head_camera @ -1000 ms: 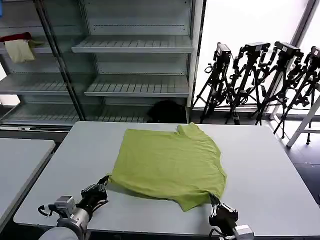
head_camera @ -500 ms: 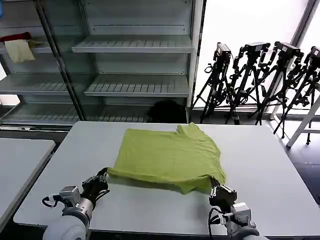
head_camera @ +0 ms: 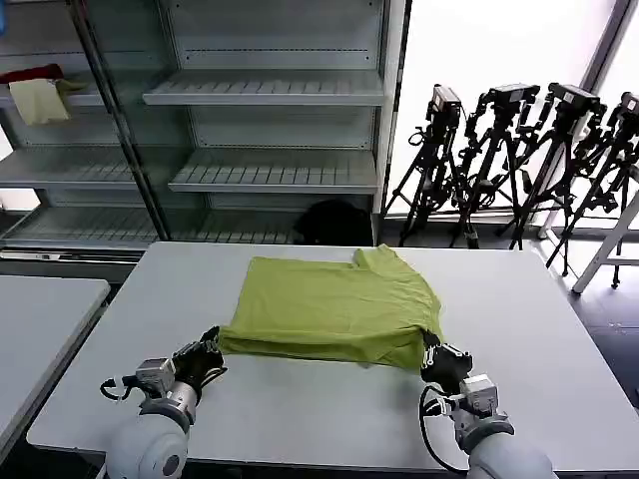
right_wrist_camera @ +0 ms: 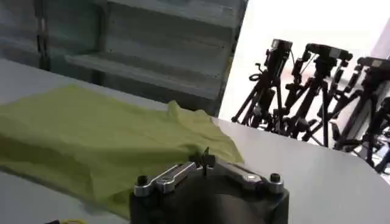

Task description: Fold and organize the clothes.

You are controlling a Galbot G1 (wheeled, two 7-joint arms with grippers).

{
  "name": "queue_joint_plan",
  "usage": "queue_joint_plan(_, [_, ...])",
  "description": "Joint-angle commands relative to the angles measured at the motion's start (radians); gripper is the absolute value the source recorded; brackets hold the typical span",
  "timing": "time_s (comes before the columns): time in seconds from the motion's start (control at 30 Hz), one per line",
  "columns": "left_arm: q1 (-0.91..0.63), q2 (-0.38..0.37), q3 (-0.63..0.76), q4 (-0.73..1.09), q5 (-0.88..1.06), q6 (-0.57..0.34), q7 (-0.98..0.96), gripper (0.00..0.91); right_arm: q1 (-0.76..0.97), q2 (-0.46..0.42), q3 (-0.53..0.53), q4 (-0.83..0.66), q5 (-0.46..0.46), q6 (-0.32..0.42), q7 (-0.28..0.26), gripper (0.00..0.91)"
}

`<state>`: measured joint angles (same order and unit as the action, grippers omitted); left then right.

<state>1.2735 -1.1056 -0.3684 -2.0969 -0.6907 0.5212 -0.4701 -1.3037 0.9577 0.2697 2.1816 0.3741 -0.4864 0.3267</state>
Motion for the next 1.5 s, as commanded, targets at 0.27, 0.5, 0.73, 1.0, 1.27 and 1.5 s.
queue_joint_plan(0.27, [-0.036, -0.001, 0.020, 0.060, 0.013, -0.016, -0.002, 0.000, 0.026, -0.001, 0.001, -0.091, -0.056, 0.151, -0.075, 0.000])
queue_joint_plan(0.5, [-0.016, 0.001, 0.023, 0.072, 0.030, -0.031, 0.043, 0.000, -0.024, -0.007, 0.011, -0.091, -0.064, 0.166, -0.075, 0.000])
queue_joint_plan(0.73, [-0.010, 0.011, 0.022, 0.087, 0.054, -0.048, 0.098, 0.000, -0.045, -0.013, 0.033, -0.109, -0.040, 0.179, -0.072, 0.000])
queue_joint_plan(1.0, [-0.025, 0.024, 0.042, 0.112, 0.086, -0.063, 0.172, 0.000, -0.062, -0.012, 0.051, -0.149, -0.016, 0.201, -0.068, 0.000])
queue_joint_plan(1.27, [-0.080, 0.030, 0.058, 0.133, 0.089, -0.064, 0.168, 0.000, -0.041, -0.009, 0.047, -0.160, 0.028, 0.185, -0.070, 0.000])
queue_joint_plan(1.5, [-0.126, 0.031, 0.086, 0.165, 0.094, -0.041, 0.143, 0.000, -0.014, -0.005, 0.039, -0.182, 0.067, 0.161, -0.071, 0.000])
